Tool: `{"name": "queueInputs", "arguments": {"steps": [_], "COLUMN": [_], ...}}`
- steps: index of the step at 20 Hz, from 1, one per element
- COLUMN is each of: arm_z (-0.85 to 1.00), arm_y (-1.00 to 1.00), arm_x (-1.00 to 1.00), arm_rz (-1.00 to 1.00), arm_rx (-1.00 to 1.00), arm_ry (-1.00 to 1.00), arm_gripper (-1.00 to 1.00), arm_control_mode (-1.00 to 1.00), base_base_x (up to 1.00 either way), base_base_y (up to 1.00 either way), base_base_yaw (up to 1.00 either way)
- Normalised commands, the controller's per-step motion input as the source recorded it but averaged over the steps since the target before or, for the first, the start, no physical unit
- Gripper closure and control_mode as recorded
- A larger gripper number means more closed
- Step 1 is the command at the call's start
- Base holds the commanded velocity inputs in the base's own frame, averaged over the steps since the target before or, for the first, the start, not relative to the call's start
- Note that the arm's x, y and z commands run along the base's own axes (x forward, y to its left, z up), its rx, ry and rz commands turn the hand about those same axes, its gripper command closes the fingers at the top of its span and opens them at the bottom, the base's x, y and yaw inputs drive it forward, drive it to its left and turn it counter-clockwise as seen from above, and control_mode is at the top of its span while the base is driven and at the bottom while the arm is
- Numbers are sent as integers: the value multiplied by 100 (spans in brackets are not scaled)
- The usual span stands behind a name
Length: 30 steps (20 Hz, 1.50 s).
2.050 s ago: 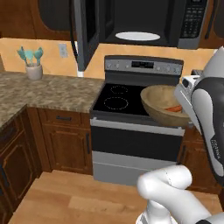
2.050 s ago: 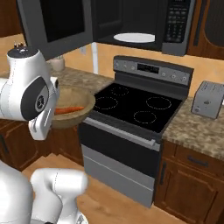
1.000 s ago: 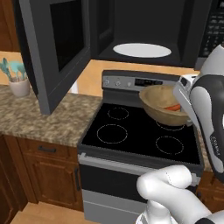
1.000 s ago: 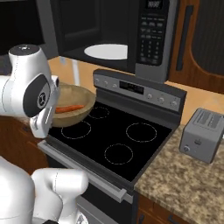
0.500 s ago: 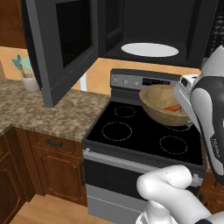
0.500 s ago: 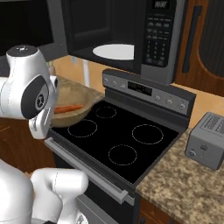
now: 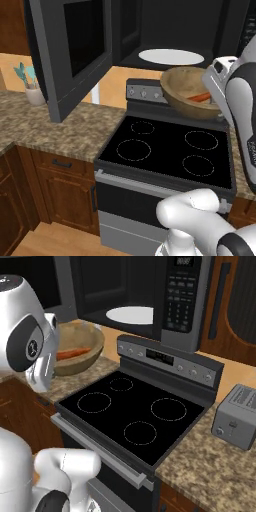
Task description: Pick the carrot from the sink and place it in the bowl. Then pick the bowl and place it in the microwave. Then close the microwave door and press the start button.
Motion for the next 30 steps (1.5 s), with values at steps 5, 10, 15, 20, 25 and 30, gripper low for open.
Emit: {"name": "queueInputs", "arguments": {"steps": [5,10,15,20,25,30], "arm_z": [33,17,9,8,6,5], "arm_y": [-1,-1,-7,-19,-6,-22], "arm_x": [60,70,78,67,66,66], "arm_rz": [0,0,0,-1,-9,-6], "arm_rx": [0,0,0,0,0,0], "arm_ry": [0,-5,-8,-10,-12,0], "arm_gripper": [100,100,100,100,100,100], "arm_control_mode": [-100,-100,-100,-100,-100,-100], "base_base_x": [0,0,0,0,0,0], "base_base_y": [0,0,0,0,0,0], "base_base_yaw": [0,0,0,0,0,0]}}
